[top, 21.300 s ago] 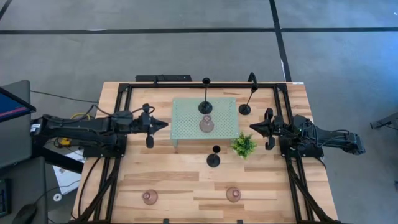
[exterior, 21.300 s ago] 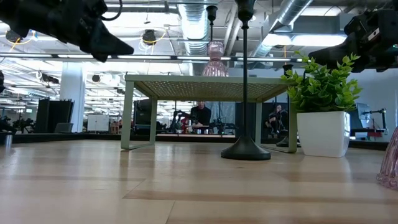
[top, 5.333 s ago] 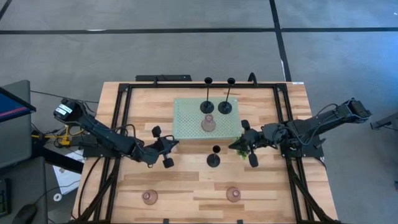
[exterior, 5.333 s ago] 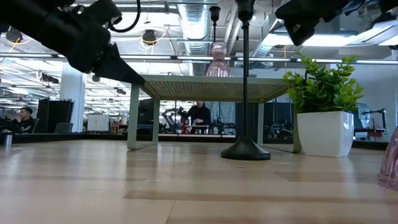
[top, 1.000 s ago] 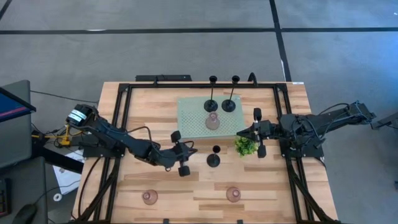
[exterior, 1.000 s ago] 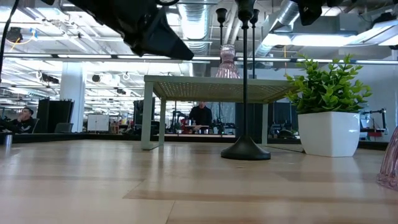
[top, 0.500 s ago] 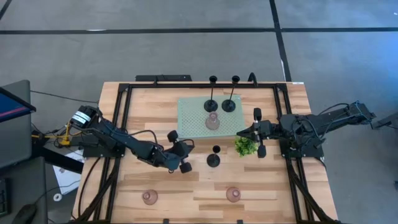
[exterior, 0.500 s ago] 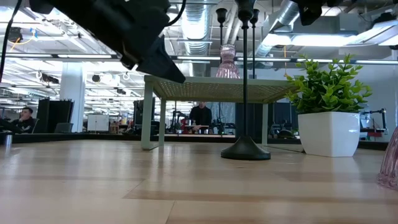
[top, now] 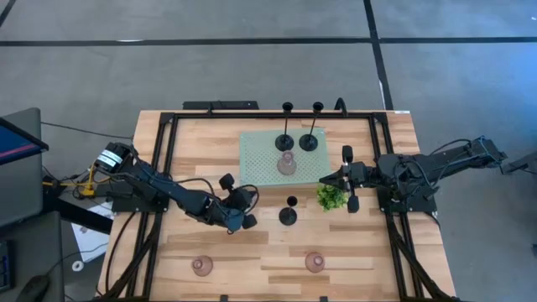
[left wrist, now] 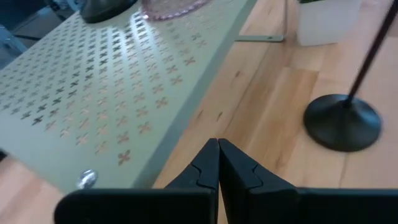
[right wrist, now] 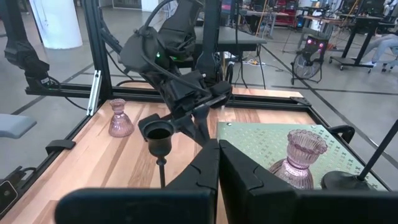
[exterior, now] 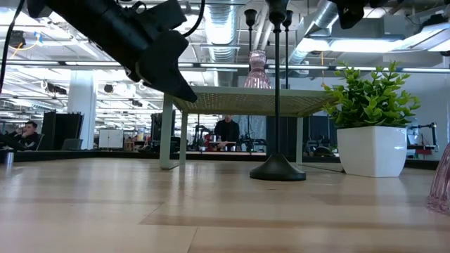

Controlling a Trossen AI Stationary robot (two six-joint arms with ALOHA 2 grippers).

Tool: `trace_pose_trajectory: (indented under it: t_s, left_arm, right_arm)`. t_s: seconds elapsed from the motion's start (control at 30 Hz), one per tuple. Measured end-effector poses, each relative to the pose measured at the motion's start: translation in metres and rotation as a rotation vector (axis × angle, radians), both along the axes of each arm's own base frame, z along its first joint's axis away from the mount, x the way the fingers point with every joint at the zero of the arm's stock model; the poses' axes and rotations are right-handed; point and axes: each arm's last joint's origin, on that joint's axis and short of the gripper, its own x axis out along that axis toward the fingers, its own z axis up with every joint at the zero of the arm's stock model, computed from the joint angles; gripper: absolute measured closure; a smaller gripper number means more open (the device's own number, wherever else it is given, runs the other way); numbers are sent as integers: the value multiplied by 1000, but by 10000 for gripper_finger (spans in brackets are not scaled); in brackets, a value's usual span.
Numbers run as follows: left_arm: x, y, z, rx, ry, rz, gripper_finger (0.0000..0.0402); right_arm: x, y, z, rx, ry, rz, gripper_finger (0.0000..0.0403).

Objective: Pick & Place candle stick holders
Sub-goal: Adjust the shelf on the table

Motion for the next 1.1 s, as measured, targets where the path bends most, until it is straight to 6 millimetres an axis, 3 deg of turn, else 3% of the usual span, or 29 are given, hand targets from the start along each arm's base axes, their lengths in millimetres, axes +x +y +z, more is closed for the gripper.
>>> trace_pose_trajectory:
  t_s: [1.1]
  left_arm:
    - [-4, 9, -3, 89, 6, 154, 400]
  right_arm:
    - [0, 0, 0, 0, 0, 0, 403]
